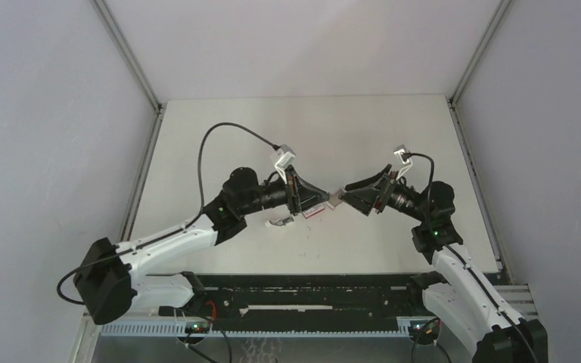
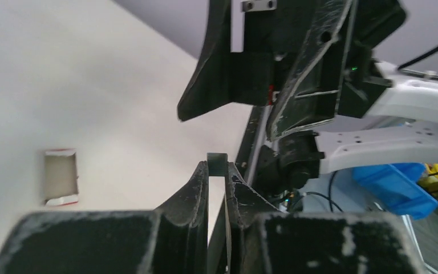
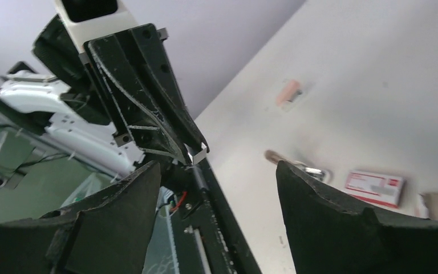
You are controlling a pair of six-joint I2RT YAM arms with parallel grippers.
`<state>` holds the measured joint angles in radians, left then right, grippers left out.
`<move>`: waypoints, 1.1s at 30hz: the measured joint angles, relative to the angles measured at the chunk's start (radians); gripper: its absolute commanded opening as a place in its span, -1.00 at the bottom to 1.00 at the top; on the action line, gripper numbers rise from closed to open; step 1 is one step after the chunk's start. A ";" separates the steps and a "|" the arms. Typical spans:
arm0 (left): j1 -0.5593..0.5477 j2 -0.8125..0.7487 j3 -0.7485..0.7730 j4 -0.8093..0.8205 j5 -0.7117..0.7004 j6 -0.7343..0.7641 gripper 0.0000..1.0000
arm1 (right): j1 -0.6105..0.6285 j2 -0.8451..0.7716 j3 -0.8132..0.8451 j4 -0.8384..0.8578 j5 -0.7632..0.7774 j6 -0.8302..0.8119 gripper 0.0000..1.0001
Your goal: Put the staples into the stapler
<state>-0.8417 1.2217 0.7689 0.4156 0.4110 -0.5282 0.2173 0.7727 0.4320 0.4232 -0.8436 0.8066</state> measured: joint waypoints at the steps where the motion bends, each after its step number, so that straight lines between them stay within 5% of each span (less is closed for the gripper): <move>1: 0.000 -0.017 -0.010 0.015 0.012 -0.005 -0.74 | 0.018 0.000 0.000 0.023 0.001 0.010 0.45; 13: 0.000 -0.153 -0.085 0.171 0.123 -0.065 -0.74 | 0.178 0.002 -0.001 0.251 0.038 0.098 0.18; 33: -0.018 -0.169 -0.086 0.204 0.147 -0.075 -0.76 | 0.301 0.060 -0.001 0.416 0.077 0.129 -0.30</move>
<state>-0.8597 1.0523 0.6827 0.6193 0.5579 -0.6029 0.5179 0.8326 0.4309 0.8391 -0.7670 0.9352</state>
